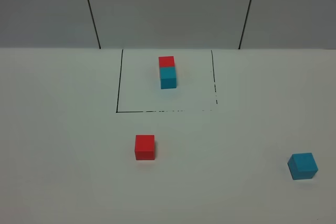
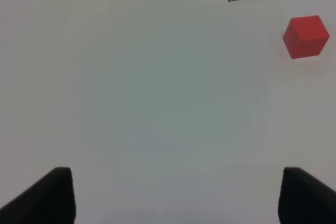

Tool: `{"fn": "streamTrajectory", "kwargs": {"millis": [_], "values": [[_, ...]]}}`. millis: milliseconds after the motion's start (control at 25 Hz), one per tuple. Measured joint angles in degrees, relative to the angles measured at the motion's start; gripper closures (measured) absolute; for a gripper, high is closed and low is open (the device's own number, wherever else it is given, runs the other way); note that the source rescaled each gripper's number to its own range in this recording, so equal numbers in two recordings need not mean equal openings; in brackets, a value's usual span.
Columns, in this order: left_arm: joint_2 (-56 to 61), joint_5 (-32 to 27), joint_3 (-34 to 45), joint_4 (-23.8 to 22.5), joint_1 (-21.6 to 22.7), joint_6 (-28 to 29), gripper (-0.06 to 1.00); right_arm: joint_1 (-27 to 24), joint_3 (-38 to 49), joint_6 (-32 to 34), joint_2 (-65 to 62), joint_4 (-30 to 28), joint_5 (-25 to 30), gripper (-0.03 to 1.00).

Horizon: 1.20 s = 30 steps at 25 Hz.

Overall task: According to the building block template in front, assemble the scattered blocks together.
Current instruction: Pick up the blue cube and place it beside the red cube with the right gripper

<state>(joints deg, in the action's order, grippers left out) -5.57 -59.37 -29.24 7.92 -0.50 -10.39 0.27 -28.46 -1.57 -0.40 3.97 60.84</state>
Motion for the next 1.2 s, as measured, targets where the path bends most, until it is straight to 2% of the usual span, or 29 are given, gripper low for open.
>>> {"fn": "streamTrajectory", "kwargs": {"millis": [320,1200], "values": [[5.61,-0.51,0.17,0.46,0.0,-0.12,0.26,0.0,0.0,0.0,0.0,0.0,0.0,0.28],[5.85,-0.51,0.17,0.55,0.0,-0.12,0.26,0.0,0.0,0.05,0.0,0.0,0.0,0.28]]}}
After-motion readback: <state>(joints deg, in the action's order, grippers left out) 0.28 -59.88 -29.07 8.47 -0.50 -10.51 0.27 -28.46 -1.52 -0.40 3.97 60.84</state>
